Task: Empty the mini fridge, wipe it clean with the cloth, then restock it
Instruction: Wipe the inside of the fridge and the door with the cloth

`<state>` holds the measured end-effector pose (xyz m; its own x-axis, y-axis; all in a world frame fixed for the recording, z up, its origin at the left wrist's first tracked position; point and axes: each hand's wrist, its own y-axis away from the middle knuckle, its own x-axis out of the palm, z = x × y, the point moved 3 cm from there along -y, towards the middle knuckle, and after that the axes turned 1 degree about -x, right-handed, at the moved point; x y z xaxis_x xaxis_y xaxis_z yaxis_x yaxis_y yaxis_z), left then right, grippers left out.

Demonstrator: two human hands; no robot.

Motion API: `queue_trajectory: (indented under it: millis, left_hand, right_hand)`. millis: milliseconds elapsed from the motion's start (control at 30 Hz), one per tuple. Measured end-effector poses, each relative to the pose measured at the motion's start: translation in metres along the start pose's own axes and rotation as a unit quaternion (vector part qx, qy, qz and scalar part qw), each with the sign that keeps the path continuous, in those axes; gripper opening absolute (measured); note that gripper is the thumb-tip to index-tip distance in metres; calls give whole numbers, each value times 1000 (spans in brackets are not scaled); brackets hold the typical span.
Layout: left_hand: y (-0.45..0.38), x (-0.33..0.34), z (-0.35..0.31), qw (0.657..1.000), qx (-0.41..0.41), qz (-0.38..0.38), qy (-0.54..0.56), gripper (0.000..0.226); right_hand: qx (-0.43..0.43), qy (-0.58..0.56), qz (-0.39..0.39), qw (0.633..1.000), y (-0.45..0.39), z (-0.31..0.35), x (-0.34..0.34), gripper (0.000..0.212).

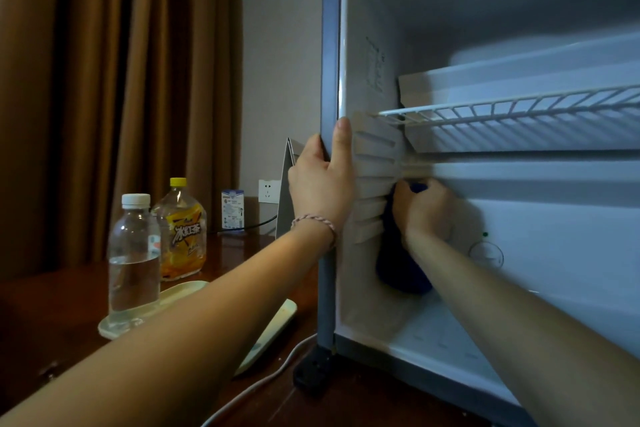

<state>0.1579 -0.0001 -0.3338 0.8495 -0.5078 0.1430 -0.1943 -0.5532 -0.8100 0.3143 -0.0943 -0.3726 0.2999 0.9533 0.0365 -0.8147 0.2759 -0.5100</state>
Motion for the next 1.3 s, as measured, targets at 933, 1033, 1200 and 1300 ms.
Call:
queue_trajectory:
  millis: [933,1033,1200,1300]
  left_hand:
    - [-1,-2,15,997,0,33,65,59]
    - [-2,-2,14,996,2,37,77,61]
    - [1,-1,13,997,-1,31,68,58]
    - [1,-2,13,998,0,18,59,60]
  right_hand:
    - [-412,-148,43,898,73,44,-31,18]
    - [-413,-145,61,897,68,45,-32,17]
    - [-410,-167,88,892,55,40,-34,11]
    - [-332,-173,91,923,34,28,-28,15]
